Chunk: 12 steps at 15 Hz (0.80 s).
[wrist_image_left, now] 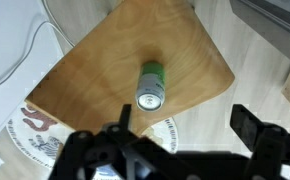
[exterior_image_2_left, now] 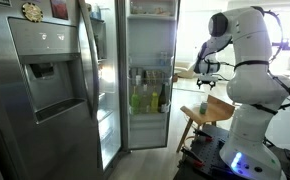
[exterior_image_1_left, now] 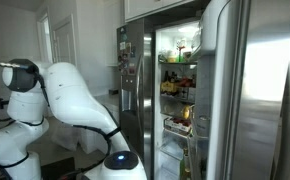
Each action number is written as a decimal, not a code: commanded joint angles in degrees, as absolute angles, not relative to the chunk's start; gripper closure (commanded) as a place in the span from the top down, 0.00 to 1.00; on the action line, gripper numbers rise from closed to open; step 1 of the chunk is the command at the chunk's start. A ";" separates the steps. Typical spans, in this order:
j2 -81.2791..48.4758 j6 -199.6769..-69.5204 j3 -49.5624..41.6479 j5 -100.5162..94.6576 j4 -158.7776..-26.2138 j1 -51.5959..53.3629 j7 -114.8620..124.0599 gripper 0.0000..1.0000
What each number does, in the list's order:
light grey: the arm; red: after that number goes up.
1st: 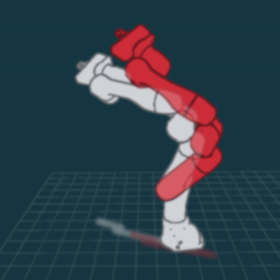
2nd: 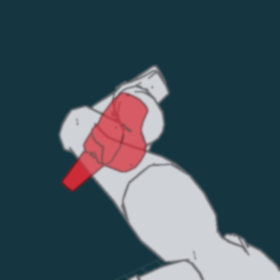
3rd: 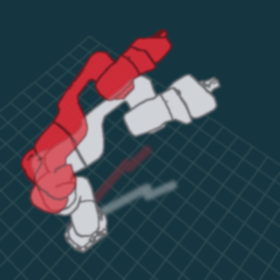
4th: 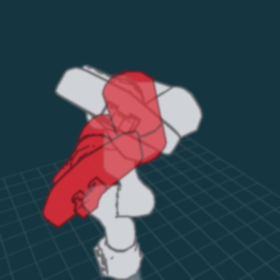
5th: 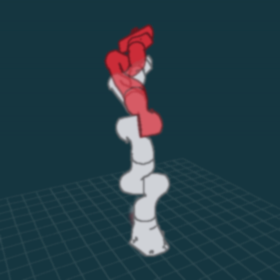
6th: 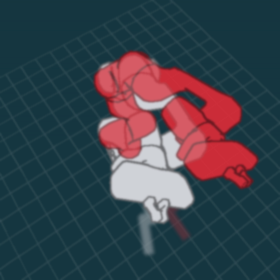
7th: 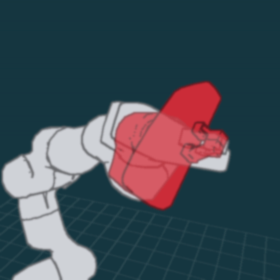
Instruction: Remove the green can from the stool and place it in the fridge
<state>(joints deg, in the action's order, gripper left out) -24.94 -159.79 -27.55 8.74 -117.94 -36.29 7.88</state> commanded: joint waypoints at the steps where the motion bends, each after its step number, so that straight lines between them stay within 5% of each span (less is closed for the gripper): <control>1: -29.33 -160.81 -24.18 11.76 -112.56 -41.75 5.48 1.00; 12: -39.83 -159.50 -11.20 12.10 -97.91 -58.77 -4.67 1.00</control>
<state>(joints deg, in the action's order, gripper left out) -37.11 -159.95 -15.19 10.31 -102.49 -54.50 -0.25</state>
